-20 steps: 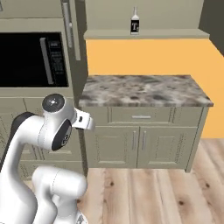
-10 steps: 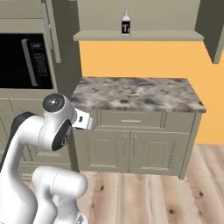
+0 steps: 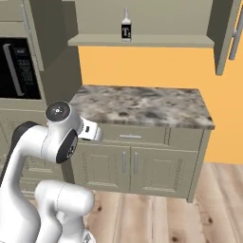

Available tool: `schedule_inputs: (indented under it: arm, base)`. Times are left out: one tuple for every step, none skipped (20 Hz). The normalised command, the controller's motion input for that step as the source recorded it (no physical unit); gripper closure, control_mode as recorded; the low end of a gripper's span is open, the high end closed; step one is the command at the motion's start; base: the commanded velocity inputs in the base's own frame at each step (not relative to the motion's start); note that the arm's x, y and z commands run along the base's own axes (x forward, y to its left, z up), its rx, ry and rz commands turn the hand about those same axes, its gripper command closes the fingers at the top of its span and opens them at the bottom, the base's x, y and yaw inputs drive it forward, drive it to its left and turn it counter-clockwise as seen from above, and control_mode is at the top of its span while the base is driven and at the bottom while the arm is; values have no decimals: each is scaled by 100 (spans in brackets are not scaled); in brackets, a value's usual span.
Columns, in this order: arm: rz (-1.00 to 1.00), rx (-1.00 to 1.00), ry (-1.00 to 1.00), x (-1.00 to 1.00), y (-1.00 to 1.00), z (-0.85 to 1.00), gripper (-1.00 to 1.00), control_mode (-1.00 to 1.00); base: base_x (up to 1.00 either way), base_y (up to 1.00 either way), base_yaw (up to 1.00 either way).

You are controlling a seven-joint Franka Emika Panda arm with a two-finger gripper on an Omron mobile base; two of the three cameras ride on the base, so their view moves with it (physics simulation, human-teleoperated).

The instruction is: Get the candle and the liquor from the cabinet and move them to the dining counter.

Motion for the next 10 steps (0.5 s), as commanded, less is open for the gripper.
schedule_inputs:
  arm:
    - [0,0,0,0,0,0,-100,100]
    - [0,0,0,0,0,0,-100,100]
    - [0,0,0,0,0,0,-100,100]
    - [0,0,0,0,0,0,-100,100]
    - [0,0,0,0,0,0,-100,100]
    - [0,0,0,0,0,0,-100,100]
    - [0,0,0,0,0,0,-100,100]
    - [0,0,0,0,0,0,-100,100]
    - [0,0,0,0,0,0,-100,100]
    - [0,0,0,0,0,0,-100,100]
  base:
    - [42,-51,11]
    - [42,-47,13]
    - [50,-38,14]
    - [54,-31,16]
    - [54,-31,17]
    - [54,-31,16]
    - [57,-32,14]
    - [61,-32,8]
    - [63,-32,6]
    - [64,-32,5]
